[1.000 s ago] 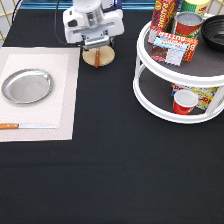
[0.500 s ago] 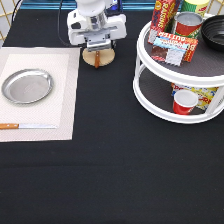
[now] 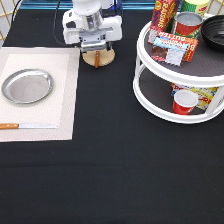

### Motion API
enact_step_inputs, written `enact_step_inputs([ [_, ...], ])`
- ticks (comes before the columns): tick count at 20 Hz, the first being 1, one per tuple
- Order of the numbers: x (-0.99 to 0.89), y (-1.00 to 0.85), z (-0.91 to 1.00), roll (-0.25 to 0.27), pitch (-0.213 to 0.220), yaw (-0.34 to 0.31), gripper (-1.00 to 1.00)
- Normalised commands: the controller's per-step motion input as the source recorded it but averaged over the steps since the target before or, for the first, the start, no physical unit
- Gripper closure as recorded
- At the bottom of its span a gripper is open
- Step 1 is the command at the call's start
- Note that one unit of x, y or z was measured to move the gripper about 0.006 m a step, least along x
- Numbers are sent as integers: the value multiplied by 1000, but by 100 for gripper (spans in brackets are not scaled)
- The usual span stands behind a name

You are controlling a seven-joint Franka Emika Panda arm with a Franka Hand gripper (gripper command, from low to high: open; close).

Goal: Arrange plate and fork

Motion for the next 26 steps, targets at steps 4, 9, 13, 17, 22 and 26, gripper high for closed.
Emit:
enact_step_inputs([
  [4, 0, 225, -215, -134, -31, -31, -100],
  [9, -55, 274, -189, -141, 2, -9, -100],
  [13, -126, 185, -74, -133, 16, 0, -100],
  [17, -5, 186, 29, -123, 7, 12, 100],
  [22, -17, 150, 0, -60, 0, 73, 100],
  [26, 0, 330, 0, -110, -6, 147, 100],
])
